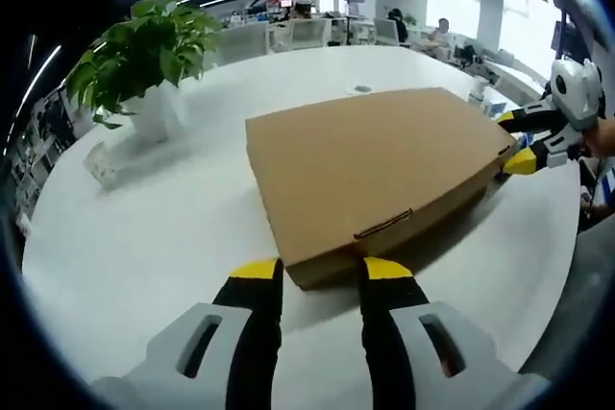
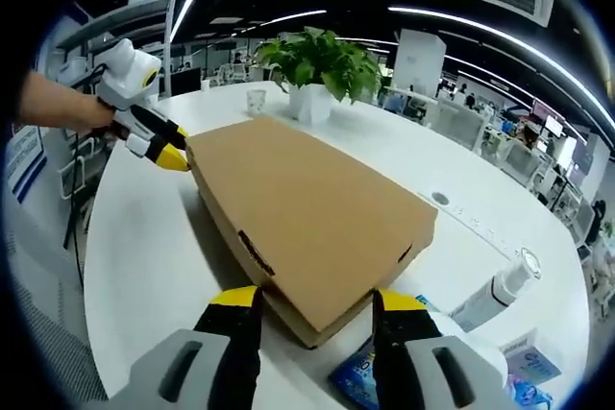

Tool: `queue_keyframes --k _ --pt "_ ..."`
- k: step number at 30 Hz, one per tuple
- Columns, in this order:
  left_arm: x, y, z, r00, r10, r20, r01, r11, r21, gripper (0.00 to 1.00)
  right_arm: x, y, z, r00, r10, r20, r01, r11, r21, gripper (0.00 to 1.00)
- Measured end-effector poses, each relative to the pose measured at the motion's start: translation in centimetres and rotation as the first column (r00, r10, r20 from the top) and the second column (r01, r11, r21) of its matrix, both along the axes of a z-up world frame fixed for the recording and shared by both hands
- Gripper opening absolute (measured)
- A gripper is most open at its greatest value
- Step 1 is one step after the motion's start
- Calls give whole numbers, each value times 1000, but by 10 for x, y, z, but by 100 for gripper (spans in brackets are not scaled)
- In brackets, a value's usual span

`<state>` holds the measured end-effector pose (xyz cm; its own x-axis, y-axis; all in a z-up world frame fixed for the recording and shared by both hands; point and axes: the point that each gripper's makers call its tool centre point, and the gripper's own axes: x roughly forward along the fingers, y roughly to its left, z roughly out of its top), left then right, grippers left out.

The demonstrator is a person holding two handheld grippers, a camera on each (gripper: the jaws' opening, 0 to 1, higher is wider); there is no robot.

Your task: Operate the shoe box by opening the lid, removing the specified soft item, and placing it in the target area until the item is outside and the box remains undamaged.

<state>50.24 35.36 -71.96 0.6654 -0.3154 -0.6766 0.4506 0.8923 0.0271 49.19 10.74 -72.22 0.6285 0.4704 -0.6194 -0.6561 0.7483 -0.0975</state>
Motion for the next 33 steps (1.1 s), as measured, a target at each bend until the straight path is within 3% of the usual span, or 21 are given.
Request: queue_keyframes --k 5,14,20,33 --pt "-5 0 2 1000 -2 20 1 1000 29 30 -3 -3 4 1000 -1 -1 1 1000 14 41" --pt "-24 2 5 999 -4 50 3 1000 5 35 -14 -16 24 999 10 38 -11 1000 24 47" --pt "-35 3 28 996 21 84 -18 999 -38 39 -30 -33 42 998 -7 63 5 1000 30 49" --pt "-82 -3 65 992 4 128 5 997 -72 47 -73 -97 74 990 -101 100 97 994 51 56"
